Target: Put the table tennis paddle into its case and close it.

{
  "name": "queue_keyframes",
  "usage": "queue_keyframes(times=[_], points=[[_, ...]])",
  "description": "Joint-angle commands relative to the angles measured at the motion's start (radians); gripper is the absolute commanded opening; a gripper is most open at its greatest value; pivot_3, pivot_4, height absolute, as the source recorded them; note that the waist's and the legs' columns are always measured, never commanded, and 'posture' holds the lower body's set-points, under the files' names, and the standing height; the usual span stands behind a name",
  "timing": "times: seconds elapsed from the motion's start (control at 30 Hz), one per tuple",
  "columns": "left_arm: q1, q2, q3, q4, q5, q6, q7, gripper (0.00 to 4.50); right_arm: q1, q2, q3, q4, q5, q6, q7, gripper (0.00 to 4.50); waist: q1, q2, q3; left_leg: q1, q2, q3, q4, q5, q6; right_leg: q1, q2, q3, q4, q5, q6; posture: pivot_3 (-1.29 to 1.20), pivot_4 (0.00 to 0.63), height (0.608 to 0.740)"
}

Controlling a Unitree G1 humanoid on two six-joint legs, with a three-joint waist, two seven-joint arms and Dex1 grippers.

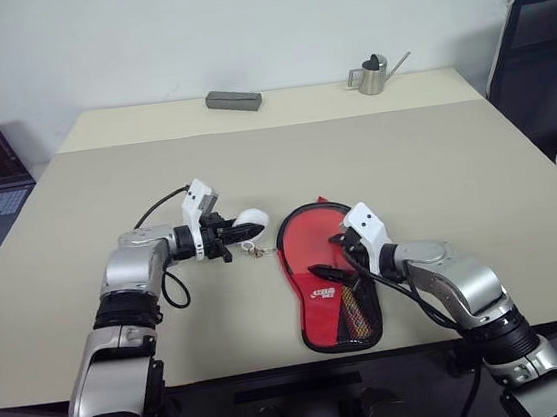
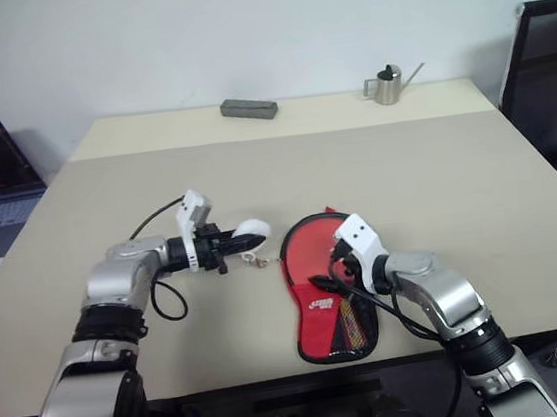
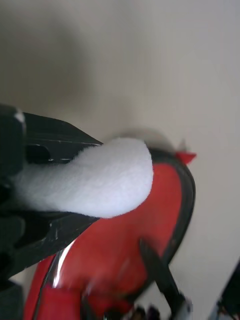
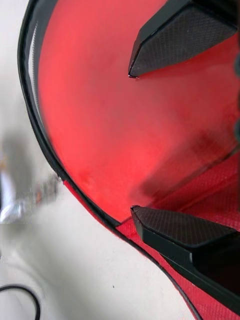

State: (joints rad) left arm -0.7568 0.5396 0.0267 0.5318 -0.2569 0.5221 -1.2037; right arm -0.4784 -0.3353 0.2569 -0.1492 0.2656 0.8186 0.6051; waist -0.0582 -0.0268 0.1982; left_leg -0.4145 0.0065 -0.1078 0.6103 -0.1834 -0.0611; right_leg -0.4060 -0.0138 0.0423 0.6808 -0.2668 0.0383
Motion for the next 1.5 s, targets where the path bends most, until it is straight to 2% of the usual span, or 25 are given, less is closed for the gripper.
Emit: queue_keyframes(times=[0.03, 0.3, 0.63, 0.77, 0.83, 1.03, 1.2, 1.5], points=[[0.009, 0.036, 0.020, -0.116, -0.049, 0.059, -0.005, 0.56, -0.014, 0.013, 0.022, 0.036, -0.012, 0.015, -0.004, 4.50, 0.000, 0.000, 0.000, 0.000, 0.000, 0.000, 0.000, 0.000, -0.001, 0.000, 0.000, 0.000, 0.000, 0.000, 0.000, 0.00, 0.150, 0.740], [0.018, 0.068, 0.006, -0.164, -0.064, 0.109, -0.002, 0.56, -0.075, 0.068, 0.064, 0.179, -0.078, -0.042, -0.023, 4.50, -0.002, -0.001, 0.000, 0.003, 0.004, 0.001, 0.000, 0.001, -0.001, 0.001, 0.004, 0.001, 0.000, 0.002, -0.002, 0.00, 0.150, 0.740], [0.014, 0.108, -0.025, -0.159, -0.049, 0.109, -0.015, 0.56, -0.063, 0.075, 0.127, 0.360, -0.168, -0.133, -0.003, 4.50, -0.003, -0.004, -0.004, 0.007, 0.006, 0.002, 0.000, 0.001, -0.001, 0.003, 0.007, 0.002, 0.001, 0.004, -0.005, 0.00, 0.150, 0.740], [-0.011, 0.114, -0.046, -0.128, -0.024, 0.076, -0.004, 0.56, -0.052, 0.094, 0.133, 0.407, -0.178, -0.143, -0.004, 4.50, -0.003, -0.005, -0.004, 0.016, 0.007, 0.002, -0.002, 0.001, -0.001, 0.013, 0.007, 0.002, -0.001, 0.003, -0.006, 0.00, 0.150, 0.740], [-0.057, 0.094, -0.073, -0.068, 0.018, 0.017, 0.025, 0.56, -0.045, 0.105, 0.132, 0.427, -0.184, -0.154, -0.005, 4.50, -0.003, -0.006, -0.005, 0.021, 0.007, 0.002, -0.002, 0.001, -0.001, 0.017, 0.007, 0.002, -0.001, -0.001, -0.013, 0.00, 0.150, 0.740], [-0.230, -0.002, -0.154, 0.246, 0.162, -0.239, 0.127, 0.56, -0.022, 0.144, 0.128, 0.455, -0.202, -0.166, -0.022, 4.50, -0.002, -0.011, -0.019, 0.023, 0.007, 0.002, -0.002, 0.001, -0.001, 0.019, 0.007, 0.001, -0.001, -0.001, -0.013, 0.00, 0.150, 0.740], [-0.355, -0.102, -0.166, 0.505, 0.228, -0.400, 0.196, 0.56, -0.006, 0.178, 0.115, 0.454, -0.206, -0.155, -0.052, 4.50, -0.009, -0.012, -0.025, 0.024, 0.008, 0.003, -0.004, 0.001, -0.001, 0.019, 0.008, 0.002, -0.001, -0.001, -0.013, 0.00, 0.150, 0.740], [-0.454, -0.198, -0.169, 0.738, 0.340, -0.553, 0.358, 0.56, 0.051, 0.206, 0.114, 0.385, -0.212, -0.105, -0.088, 4.50, -0.014, -0.012, -0.027, 0.024, 0.007, 0.002, -0.004, 0.001, -0.001, 0.019, 0.008, 0.002, -0.002, -0.001, -0.012, 0.00, 0.150, 0.740]])
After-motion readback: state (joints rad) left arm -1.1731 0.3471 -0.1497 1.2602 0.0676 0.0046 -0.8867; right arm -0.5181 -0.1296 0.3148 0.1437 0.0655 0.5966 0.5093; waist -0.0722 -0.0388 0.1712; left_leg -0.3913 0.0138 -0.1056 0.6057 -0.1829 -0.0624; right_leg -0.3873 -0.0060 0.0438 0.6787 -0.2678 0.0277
